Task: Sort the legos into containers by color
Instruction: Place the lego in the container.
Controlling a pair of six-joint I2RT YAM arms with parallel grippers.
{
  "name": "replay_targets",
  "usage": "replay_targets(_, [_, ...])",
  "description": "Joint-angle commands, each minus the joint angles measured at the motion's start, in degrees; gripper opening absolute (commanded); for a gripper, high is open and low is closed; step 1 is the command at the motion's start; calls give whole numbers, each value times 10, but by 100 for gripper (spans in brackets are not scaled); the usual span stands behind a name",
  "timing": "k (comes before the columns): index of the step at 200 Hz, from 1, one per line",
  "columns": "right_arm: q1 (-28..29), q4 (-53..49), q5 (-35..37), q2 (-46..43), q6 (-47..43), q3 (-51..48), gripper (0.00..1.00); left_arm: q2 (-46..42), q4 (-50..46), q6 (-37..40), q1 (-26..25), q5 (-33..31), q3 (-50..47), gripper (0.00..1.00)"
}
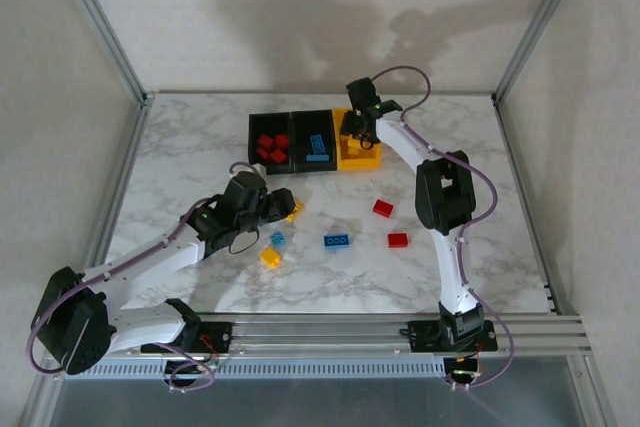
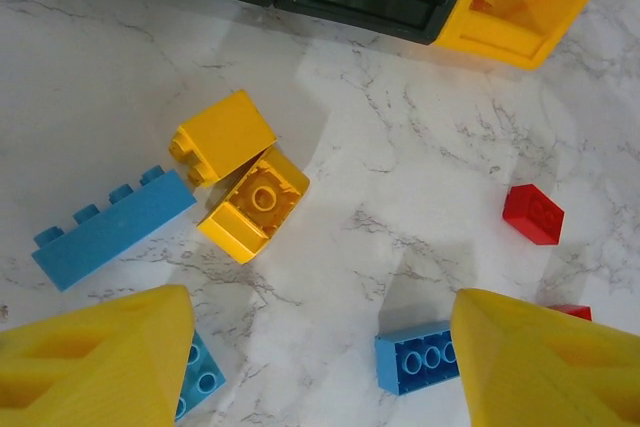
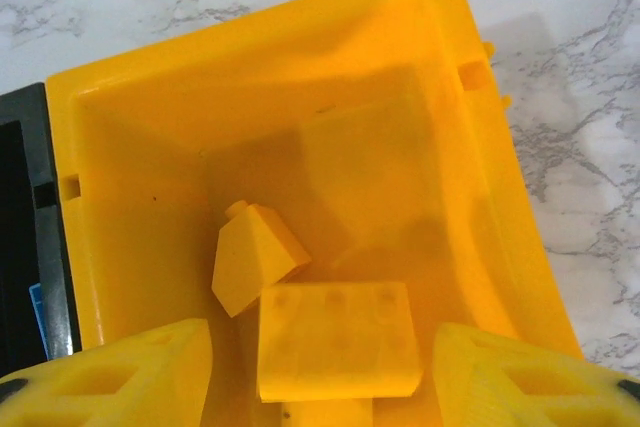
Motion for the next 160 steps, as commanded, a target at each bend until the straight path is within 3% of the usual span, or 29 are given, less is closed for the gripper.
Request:
replay_targets(1, [-1, -5, 11, -7, 4, 21, 61, -15, -14, -5, -5, -17, 12, 69])
replay_targets(58, [20, 11, 5, -106, -16, -33, 61, -18, -17, -13, -5, -18, 8, 69])
replay_targets(116, [51, 75, -33, -300, -24, -261, 60, -7, -45, -24, -5, -26, 14, 69])
replay_targets(160, [61, 79, -14, -424, -7, -425, 65, 8, -45, -27, -12, -24, 19, 69])
